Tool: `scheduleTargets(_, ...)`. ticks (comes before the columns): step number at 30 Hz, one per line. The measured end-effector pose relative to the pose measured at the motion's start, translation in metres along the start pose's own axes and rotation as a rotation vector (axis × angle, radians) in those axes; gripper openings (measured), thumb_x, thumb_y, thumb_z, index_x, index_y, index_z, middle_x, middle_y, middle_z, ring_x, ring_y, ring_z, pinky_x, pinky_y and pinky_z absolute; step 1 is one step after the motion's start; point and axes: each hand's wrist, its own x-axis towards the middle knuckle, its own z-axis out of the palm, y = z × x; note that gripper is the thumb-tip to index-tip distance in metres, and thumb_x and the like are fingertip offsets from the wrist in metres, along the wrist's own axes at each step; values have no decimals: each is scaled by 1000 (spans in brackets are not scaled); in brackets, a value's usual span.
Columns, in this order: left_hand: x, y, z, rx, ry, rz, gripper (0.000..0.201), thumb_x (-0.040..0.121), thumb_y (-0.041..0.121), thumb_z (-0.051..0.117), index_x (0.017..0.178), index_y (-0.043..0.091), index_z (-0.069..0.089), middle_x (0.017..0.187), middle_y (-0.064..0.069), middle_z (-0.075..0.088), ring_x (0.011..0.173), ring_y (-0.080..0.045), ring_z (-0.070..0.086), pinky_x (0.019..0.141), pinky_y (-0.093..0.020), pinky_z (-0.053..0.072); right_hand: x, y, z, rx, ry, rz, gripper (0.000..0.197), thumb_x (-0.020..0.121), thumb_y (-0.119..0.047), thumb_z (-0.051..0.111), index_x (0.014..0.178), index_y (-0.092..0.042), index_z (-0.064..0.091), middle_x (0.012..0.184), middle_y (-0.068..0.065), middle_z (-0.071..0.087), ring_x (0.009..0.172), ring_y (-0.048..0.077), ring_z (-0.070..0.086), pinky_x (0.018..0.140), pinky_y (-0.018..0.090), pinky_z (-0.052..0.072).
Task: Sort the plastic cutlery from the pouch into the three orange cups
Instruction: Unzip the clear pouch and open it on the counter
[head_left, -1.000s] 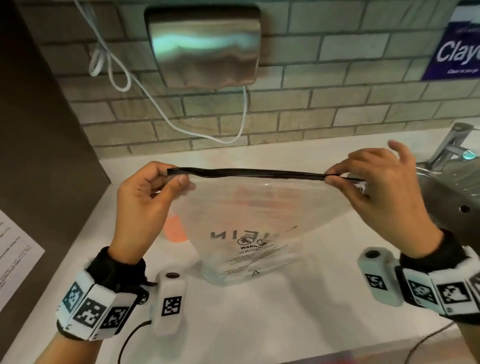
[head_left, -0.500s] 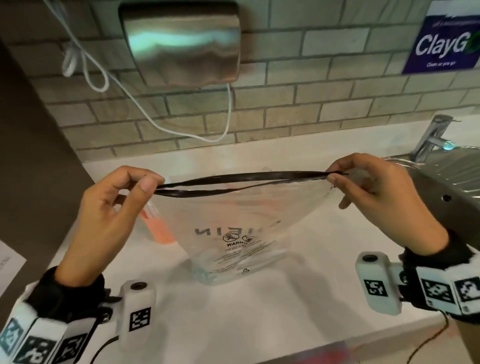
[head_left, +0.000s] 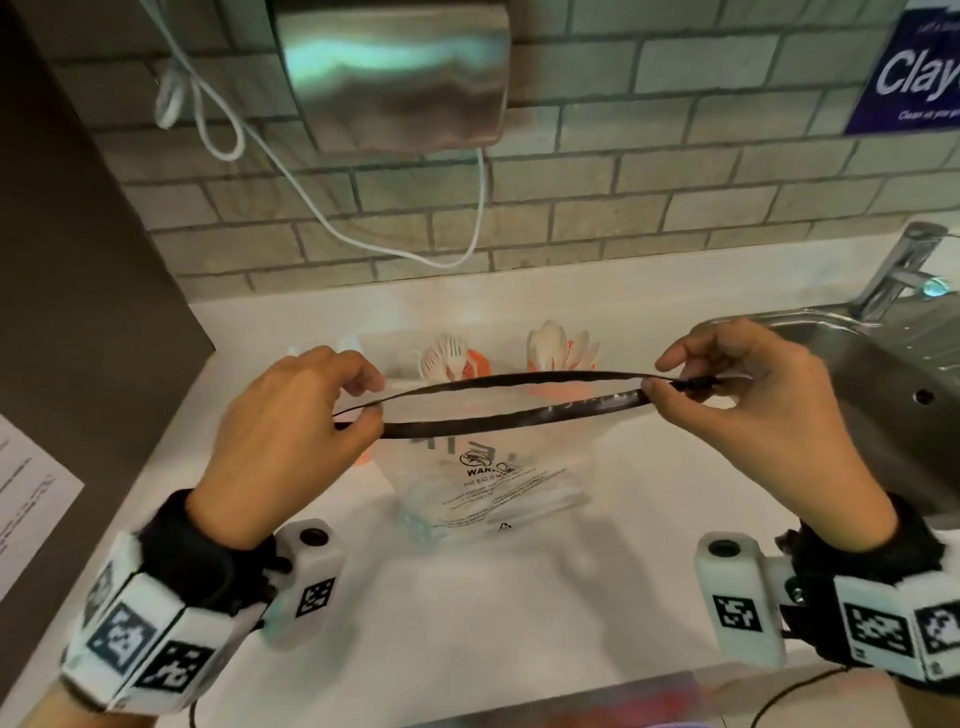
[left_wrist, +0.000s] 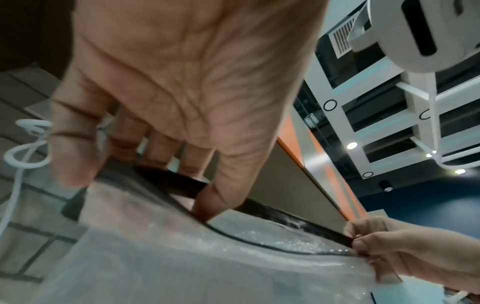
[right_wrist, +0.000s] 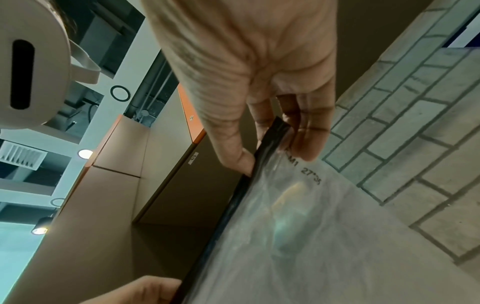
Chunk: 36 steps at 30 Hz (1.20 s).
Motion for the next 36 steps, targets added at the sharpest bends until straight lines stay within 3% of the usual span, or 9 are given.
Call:
scheduleTargets(3,3,-9,22,-22,-23,-184,23,82,34,62,102,22,61,100,0,60,88,-23,62,73,-33,45,-8,-2,6,-74,-19,-16,27,69,0,71,74,-25,63,68,0,51,70,19,54,65,18,49)
scheduleTargets(6,7,-15,36,-568,53,-393,1,87,18,61,87,18,60,88,-1,62,69,-19,65,68,-33,56,-22,-3,15,-135,-19,-33,27,68,-1,65,77,-27,61,63,-4,43,66,13,50,60,14,44)
scheduleTargets(9,4,-7,41,-1121,117,-509,27,87,-9,50,76,15,57,79,-6,59,68,-15,60,58,-14,53,-38,3,26,-246,-21,-20,27,65,-7,62,83,-27,62,62,-9,36,60,8,46,57,12,39)
scheduleTargets(16,-3,18,33,-1841,90,-683,38,88,-11,35,63,15,48,60,-2,54,44,-7,53,48,-16,50,-58,23,38,-351,-131,185,21,76,-3,68,90,-19,64,79,-2,51,60,5,51,57,11,36)
scheduleTargets(20,-14,24,30,-1707,-38,-685,35,90,-10,33,79,18,52,71,-3,40,31,-1,31,32,-10,23,-50,20,36,215,77,301,31,86,10,53,79,-20,56,74,-12,65,66,6,66,65,8,48)
scheduleTargets(23,-29,22,33,-1252,-243,-471,36,85,-13,48,92,19,61,65,-3,57,44,-7,44,36,-9,27,-44,12,40,805,149,497,31,91,8,41,82,-15,59,70,-8,67,71,11,64,71,24,57)
scheduleTargets(26,-49,21,48,-957,-531,-320,28,64,17,80,88,22,66,51,6,49,42,-6,35,37,-10,26,-42,5,44,1107,129,643,27,92,4,36,85,-12,56,68,-1,65,67,13,62,66,30,60)
scheduleTargets(32,-76,11,80,-658,-621,-216,14,72,21,77,70,25,64,52,12,50,45,1,44,53,-18,34,-62,-2,49,798,68,516,24,95,-2,38,84,-15,55,52,-9,57,44,4,51,40,17,45)
scheduleTargets(36,-67,0,74,-964,-294,-416,26,70,3,64,56,22,54,63,4,55,64,-9,51,58,-23,42,-82,13,32,617,-267,472,10,76,-13,54,84,-12,61,43,-1,43,34,8,38,37,15,35)
